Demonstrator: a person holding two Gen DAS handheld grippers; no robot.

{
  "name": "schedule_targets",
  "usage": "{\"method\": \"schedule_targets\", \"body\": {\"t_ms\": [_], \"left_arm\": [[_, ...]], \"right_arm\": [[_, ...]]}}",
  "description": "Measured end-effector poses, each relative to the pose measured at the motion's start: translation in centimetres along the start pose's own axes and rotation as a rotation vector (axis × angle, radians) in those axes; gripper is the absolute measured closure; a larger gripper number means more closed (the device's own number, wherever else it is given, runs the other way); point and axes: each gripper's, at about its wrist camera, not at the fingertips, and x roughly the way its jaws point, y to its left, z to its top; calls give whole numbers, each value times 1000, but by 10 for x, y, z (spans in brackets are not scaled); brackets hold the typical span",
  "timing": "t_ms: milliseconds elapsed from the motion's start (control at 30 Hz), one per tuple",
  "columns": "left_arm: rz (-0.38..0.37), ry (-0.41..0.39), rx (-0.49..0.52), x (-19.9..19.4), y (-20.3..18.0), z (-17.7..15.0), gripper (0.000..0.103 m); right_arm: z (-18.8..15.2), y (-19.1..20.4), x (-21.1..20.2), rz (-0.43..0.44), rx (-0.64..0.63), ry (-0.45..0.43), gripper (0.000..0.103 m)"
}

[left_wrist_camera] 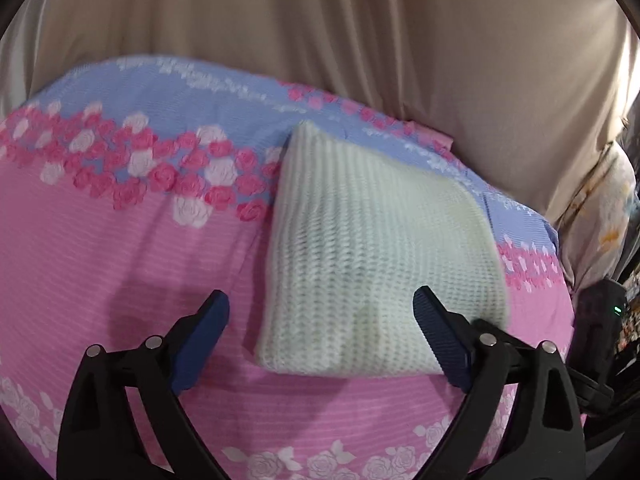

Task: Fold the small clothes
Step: 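Lower the folded sweater onto the bedspread and open both grippers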

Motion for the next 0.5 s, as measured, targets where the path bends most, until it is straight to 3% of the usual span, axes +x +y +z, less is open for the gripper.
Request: {"method": "schedule_targets", "body": {"t_ms": [33,67,133,167,200,233,267,300,400,500], "left_arm": [[-12,30,-19,10,4,-3,12],[-30,63,-38,19,8,-6,12],[-64,103,-73,32,12,-16,11],[-52,62,-45,30,7,-19,11],[-45,74,-16,32,2,-21,12],[-35,89,17,34,-5,-22,16],[-23,85,39,35,-10,-23,25],[-29,100,56,36,-15,-24,41],[-13,75,89,22,-30,-21,64],[8,51,147,8,-41,-23,63]], "right_arm": [[0,-1,-3,-30,11,-10,32],[-1,-4,-4,-74,26,-18,28],[-1,-9,3,-87,39,-12,25],[-2,-11,9,-82,44,15,25],[-3,-12,18,-74,46,50,25],[-2,-10,22,-79,31,50,33],[0,-1,25,-86,-28,46,53],[3,4,28,-76,-54,70,74],[17,18,5,-110,-103,-5,82],[21,14,-11,-143,-126,-44,82]]}}
